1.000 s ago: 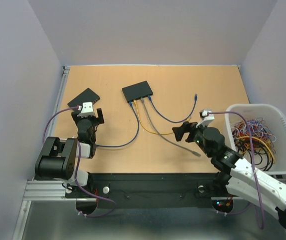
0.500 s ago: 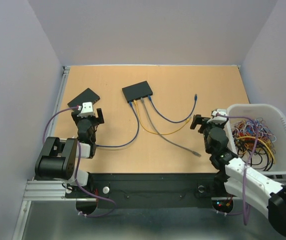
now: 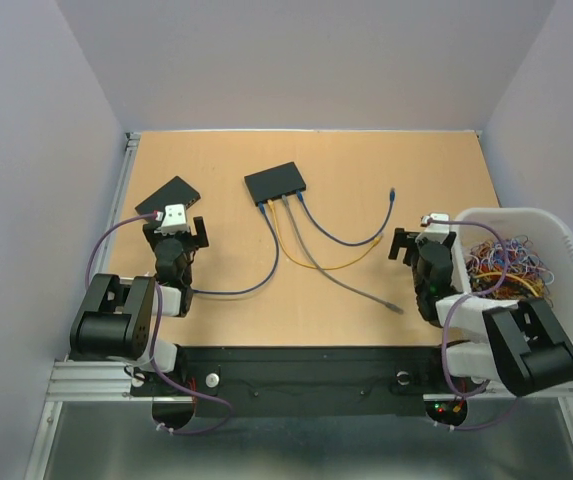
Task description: Insert the plug into the switch port
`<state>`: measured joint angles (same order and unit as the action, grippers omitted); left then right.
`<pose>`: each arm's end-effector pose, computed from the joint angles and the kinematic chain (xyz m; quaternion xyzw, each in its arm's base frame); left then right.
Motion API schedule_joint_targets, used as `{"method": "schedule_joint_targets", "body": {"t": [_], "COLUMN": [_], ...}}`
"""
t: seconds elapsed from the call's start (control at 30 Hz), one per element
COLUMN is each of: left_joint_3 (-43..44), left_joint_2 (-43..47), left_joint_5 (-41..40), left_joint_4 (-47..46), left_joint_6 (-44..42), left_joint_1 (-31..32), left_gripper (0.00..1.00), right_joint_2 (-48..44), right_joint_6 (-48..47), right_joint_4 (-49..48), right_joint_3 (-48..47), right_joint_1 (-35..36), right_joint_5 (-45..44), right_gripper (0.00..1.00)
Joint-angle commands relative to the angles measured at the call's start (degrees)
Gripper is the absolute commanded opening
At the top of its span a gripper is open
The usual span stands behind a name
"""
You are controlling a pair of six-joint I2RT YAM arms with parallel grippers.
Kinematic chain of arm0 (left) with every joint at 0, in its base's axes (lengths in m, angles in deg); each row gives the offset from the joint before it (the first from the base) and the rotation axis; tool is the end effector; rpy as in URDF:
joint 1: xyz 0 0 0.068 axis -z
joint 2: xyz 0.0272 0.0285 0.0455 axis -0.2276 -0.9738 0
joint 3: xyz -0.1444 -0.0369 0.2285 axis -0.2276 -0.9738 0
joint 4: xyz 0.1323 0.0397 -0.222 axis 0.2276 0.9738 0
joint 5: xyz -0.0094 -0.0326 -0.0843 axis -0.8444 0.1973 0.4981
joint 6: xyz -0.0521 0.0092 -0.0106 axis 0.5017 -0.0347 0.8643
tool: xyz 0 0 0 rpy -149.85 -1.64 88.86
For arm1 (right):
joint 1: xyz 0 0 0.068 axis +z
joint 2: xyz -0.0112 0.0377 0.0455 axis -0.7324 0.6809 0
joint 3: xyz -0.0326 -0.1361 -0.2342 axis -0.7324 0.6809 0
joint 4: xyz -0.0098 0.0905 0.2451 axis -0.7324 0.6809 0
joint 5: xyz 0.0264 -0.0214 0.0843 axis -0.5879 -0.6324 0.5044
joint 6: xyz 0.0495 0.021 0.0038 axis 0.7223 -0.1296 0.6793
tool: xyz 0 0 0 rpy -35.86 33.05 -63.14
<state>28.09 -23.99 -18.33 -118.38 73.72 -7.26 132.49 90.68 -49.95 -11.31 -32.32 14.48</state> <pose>0.2356 -0.0158 0.1680 -0.0205 0.6910 0.0773 0.7184 0.2095 0.0405 0.1624 0.0452 0.7678 -0.0661 0.6357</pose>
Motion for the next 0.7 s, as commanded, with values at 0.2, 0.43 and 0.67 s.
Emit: {"method": "schedule_joint_targets", "body": {"t": [0.2, 0.43, 0.67], "left_joint_3": [0.7, 0.7, 0.7], "left_joint_2": [0.4, 0.3, 0.4], "left_joint_5": [-0.8, -0.8, -0.8], "left_joint_4": [-15.7, -15.8, -15.7], "left_joint_6": [0.0, 0.0, 0.0], "left_joint_1": [-0.3, -0.3, -0.3], "left_gripper": [0.99, 0.99, 0.99], "right_joint_2": [10.3, 22.7, 22.5], "right_joint_6": [-1.1, 0.9, 0.4], "right_joint_4": [-21.0, -36.5, -33.4], "right_joint_3": [0.5, 2.1, 0.4], "right_joint_1": [-5.5, -10.7, -12.2], "right_joint_5": [9.7, 13.2, 19.6], "right_gripper": [1.0, 1.0, 1.0]}}
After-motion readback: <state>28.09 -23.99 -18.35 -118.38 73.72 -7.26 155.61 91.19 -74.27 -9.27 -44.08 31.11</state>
